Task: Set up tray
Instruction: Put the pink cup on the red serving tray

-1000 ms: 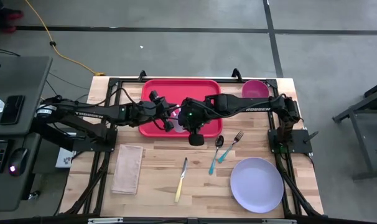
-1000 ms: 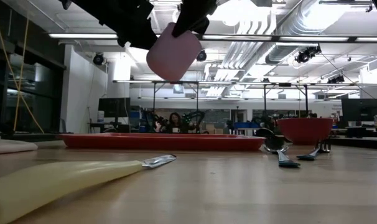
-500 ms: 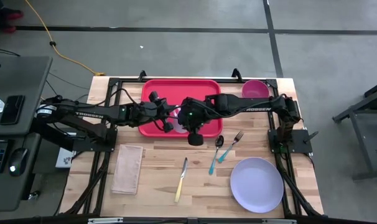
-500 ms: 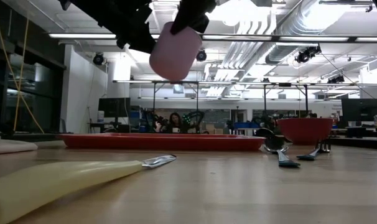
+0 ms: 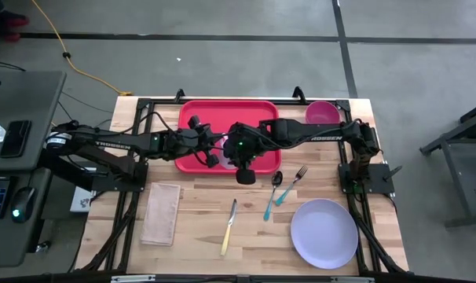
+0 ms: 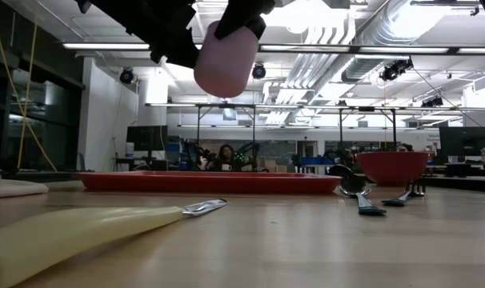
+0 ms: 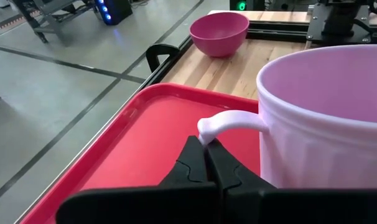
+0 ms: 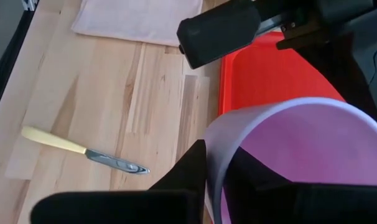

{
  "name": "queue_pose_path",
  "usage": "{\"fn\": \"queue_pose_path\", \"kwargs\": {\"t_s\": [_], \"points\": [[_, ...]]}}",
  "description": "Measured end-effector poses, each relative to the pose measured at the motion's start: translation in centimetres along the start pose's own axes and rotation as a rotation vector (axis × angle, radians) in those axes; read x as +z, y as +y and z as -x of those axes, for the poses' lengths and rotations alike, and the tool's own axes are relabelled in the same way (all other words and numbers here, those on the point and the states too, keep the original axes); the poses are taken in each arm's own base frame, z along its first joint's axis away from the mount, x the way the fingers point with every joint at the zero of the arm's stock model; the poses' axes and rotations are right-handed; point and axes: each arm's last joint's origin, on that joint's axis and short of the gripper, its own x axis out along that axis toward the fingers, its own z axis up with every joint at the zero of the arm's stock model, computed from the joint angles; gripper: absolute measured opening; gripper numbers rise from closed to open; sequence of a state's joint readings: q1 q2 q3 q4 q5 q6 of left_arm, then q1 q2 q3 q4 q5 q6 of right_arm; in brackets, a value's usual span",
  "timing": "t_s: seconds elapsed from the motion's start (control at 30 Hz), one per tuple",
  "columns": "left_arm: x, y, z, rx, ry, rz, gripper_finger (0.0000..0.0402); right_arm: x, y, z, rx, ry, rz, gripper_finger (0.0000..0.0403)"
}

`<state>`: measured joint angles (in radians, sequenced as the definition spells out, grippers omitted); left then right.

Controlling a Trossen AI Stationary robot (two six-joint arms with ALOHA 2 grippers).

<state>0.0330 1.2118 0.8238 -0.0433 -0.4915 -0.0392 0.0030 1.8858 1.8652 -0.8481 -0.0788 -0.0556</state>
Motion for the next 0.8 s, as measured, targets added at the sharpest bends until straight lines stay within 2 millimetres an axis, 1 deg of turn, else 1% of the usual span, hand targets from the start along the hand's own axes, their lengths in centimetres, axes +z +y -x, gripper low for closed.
{"fn": "queue_pose_path", "kwargs": {"t_s": [0.17,0.27,0.8], "points": [[-0.01,0.0,0.0,0.001,0.001,-0.002,0.001,-0.03,-0.01,0.0,-0.001,0.003,-0.003,0.002],[-0.01,0.0,0.0,0.002,0.001,-0.003,0.001,-0.02,-0.01,0.0,-0.001,0.002,-0.003,0.0027],[-0.65,0.12,0.03,0.022,0.062,-0.041,0.001,-0.06,-0.17,-0.01,-0.033,0.006,0.0,0.0113]]}}
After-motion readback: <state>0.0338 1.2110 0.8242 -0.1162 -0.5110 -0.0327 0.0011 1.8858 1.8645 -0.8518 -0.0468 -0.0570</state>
